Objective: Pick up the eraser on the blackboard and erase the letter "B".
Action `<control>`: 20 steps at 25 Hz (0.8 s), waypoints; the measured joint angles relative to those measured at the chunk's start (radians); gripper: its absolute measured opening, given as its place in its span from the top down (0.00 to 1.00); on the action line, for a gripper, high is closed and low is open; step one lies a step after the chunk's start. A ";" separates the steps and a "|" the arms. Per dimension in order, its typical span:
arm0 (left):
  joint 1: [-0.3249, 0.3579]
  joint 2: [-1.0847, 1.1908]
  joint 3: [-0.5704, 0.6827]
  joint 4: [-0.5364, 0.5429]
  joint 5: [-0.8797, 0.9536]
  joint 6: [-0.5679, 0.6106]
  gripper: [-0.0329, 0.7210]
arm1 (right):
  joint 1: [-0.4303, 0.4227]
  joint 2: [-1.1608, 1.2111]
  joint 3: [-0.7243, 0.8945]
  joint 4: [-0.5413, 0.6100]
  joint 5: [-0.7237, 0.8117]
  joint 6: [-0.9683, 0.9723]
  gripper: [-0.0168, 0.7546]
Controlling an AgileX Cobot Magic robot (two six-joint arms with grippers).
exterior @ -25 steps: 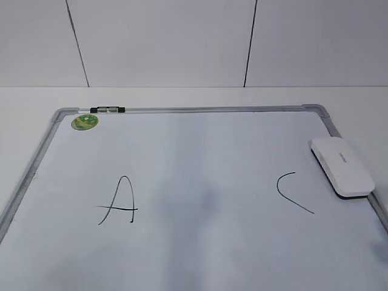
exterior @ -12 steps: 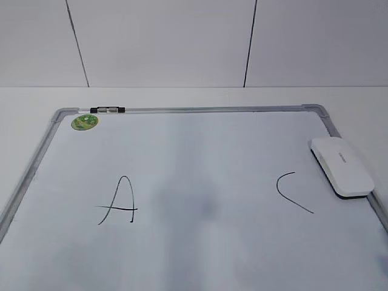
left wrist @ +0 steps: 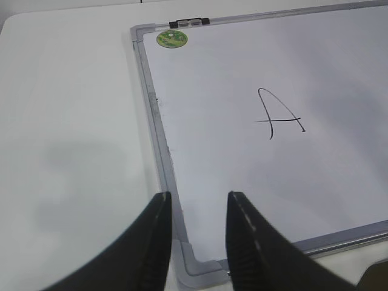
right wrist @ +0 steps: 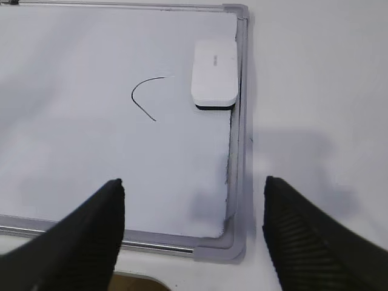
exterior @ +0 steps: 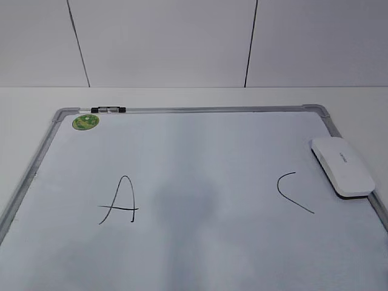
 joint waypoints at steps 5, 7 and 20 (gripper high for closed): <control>0.002 0.000 0.000 0.005 0.000 0.001 0.65 | 0.009 0.000 0.003 0.000 0.002 0.000 0.25; 0.025 0.000 0.000 0.013 0.000 0.001 0.65 | 0.015 0.000 0.003 -0.011 0.002 0.000 0.25; 0.121 0.000 0.000 0.016 0.000 0.002 0.65 | 0.017 0.000 0.003 -0.088 0.006 0.044 0.25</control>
